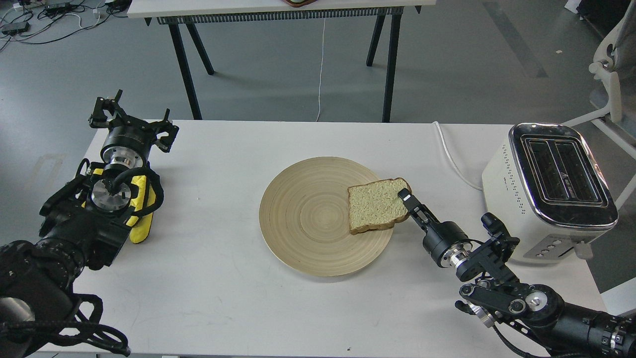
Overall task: Put bread in toaster with right arm
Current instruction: 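Lift the bread with the right gripper up above the toaster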
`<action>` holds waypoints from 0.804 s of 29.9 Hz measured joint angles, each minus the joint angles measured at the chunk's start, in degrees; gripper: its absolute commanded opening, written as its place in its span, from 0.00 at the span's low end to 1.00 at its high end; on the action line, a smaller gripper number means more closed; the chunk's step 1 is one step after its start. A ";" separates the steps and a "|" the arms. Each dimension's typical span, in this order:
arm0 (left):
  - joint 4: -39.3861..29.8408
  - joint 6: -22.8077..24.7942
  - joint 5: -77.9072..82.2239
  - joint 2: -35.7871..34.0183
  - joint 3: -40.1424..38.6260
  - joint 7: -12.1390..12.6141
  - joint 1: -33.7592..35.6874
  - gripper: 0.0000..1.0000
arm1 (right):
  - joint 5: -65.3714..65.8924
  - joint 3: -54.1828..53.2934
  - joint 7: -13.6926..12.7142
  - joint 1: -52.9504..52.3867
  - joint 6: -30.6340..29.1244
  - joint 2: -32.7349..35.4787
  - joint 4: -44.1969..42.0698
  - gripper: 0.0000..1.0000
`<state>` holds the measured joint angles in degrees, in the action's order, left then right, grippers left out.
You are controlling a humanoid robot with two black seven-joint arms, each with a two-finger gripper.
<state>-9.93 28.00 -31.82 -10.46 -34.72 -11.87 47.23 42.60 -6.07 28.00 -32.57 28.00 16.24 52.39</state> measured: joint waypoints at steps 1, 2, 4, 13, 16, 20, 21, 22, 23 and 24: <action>0.00 0.00 0.00 0.00 0.00 0.00 0.00 1.00 | 0.00 -0.48 0.00 -0.10 0.00 0.29 0.73 0.09; 0.00 0.00 0.00 0.00 0.00 0.00 0.00 1.00 | -0.01 -1.11 0.00 -0.23 0.00 0.83 1.55 0.08; 0.00 0.00 0.00 0.00 0.00 0.00 0.00 1.00 | -0.03 -3.01 0.00 -0.90 0.00 2.92 3.87 0.07; 0.00 0.00 0.00 0.00 0.00 0.00 0.00 1.00 | -0.14 -11.05 0.00 -5.56 0.00 23.48 18.25 0.04; 0.00 0.00 0.00 0.00 0.00 0.00 0.00 1.00 | -0.14 -12.55 0.00 -5.87 0.00 32.30 22.78 0.04; 0.00 0.00 0.00 0.00 0.00 0.00 0.00 1.00 | -0.03 -12.90 0.01 -5.69 0.00 43.97 26.78 0.03; 0.00 0.00 0.00 0.00 0.00 0.00 0.00 1.00 | 0.05 -12.74 0.01 -5.48 0.00 46.73 27.26 0.03; 0.00 0.00 0.00 0.00 0.00 0.00 0.00 1.00 | 0.19 -12.47 0.01 -5.30 0.00 48.97 27.43 0.03; 0.00 0.00 0.00 0.00 0.00 0.00 0.00 1.00 | 0.38 -12.06 0.00 -5.06 0.00 51.25 27.53 0.03; 0.00 0.00 0.00 0.00 0.00 0.00 -0.01 1.00 | 0.50 -11.55 0.01 -4.83 0.00 53.09 27.58 0.03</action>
<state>-9.93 28.00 -31.81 -10.46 -34.72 -11.87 47.22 43.09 -17.61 28.00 -37.40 28.00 69.33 79.97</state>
